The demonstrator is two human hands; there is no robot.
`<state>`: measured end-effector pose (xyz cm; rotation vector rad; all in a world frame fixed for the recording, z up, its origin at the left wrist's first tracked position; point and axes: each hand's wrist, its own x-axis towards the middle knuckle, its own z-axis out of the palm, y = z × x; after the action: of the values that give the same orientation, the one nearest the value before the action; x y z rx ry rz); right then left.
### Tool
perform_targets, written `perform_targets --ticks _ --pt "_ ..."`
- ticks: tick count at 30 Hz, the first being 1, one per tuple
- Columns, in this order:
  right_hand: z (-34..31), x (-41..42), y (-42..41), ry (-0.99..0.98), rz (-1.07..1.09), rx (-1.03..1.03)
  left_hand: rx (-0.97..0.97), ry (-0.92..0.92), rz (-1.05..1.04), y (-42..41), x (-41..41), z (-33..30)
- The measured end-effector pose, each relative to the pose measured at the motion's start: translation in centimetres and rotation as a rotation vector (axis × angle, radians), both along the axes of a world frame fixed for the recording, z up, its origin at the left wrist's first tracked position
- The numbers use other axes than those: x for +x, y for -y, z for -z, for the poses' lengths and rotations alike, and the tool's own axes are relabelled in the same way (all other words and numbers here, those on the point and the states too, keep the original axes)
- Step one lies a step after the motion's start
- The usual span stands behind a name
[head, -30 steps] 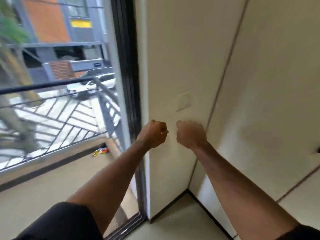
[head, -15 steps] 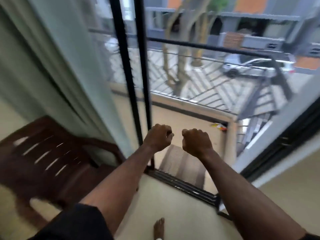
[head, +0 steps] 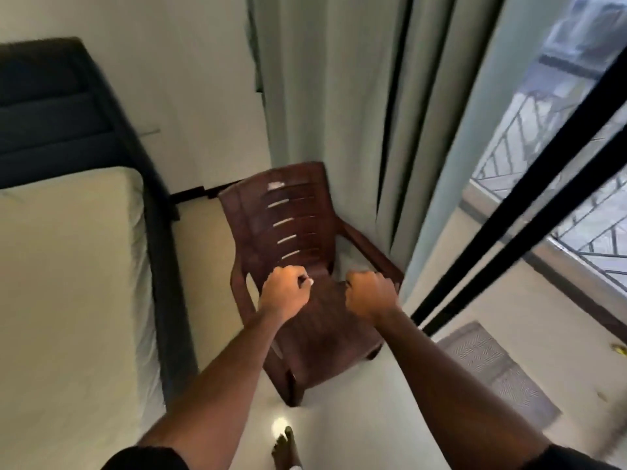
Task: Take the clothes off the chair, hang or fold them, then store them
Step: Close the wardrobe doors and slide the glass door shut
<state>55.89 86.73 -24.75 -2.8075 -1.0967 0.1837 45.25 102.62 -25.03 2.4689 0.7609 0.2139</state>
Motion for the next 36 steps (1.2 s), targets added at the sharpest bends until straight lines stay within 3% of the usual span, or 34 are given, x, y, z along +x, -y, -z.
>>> perform_targets --ticks 8,13,20,25,30,33,36 --pt "8.3 1.9 -3.0 -0.109 -0.013 -0.036 -0.143 -0.100 -0.040 -3.1 -1.9 8.8" --pt "13.9 6.7 -0.9 -0.244 0.149 -0.027 -0.218 -0.139 -0.091 -2.6 -1.6 16.0" --pt "19.3 15.5 2.7 -0.271 0.226 -0.048 -0.127 -0.330 -0.314 -0.9 -2.1 23.1" --pt "24.4 21.1 4.0 -0.257 0.168 -0.144 -0.037 -0.324 -0.503 -0.7 -2.2 27.2" --pt "27.9 23.4 5.3 -0.239 0.180 -0.134 -0.008 -0.507 -0.625 0.4 -2.3 30.6" --pt "29.9 24.4 6.1 -0.274 0.187 -0.016 -0.077 -0.410 -0.818 0.5 -2.7 31.6" --pt "31.0 24.9 6.2 -0.337 0.221 0.106 -0.002 -0.345 -0.789 0.8 -3.7 31.9"
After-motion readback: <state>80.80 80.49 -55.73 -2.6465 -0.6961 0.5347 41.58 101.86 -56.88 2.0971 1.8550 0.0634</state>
